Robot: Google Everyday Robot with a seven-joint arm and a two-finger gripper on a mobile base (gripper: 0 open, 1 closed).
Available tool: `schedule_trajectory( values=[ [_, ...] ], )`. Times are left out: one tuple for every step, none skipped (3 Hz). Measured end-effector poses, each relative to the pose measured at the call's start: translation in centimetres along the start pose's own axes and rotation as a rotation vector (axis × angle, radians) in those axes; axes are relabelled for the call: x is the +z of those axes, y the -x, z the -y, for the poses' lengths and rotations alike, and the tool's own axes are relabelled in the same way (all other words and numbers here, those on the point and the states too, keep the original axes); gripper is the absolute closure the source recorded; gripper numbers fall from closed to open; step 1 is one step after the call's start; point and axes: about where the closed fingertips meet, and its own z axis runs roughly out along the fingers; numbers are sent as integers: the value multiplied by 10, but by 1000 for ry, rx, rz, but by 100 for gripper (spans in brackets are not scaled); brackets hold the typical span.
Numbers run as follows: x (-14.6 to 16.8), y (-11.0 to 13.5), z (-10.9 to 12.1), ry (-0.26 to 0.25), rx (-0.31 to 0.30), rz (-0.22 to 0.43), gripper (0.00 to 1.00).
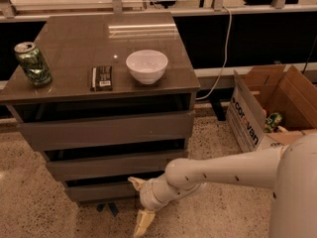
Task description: Open bottom drawer
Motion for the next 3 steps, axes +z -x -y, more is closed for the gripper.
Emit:
schedule_trajectory(
  values=[
    [3,-13,2,-12,2,-86,0],
    [-20,-50,4,-86,20,-279,0],
    [-27,-94,6,-141,52,-416,0]
  ],
)
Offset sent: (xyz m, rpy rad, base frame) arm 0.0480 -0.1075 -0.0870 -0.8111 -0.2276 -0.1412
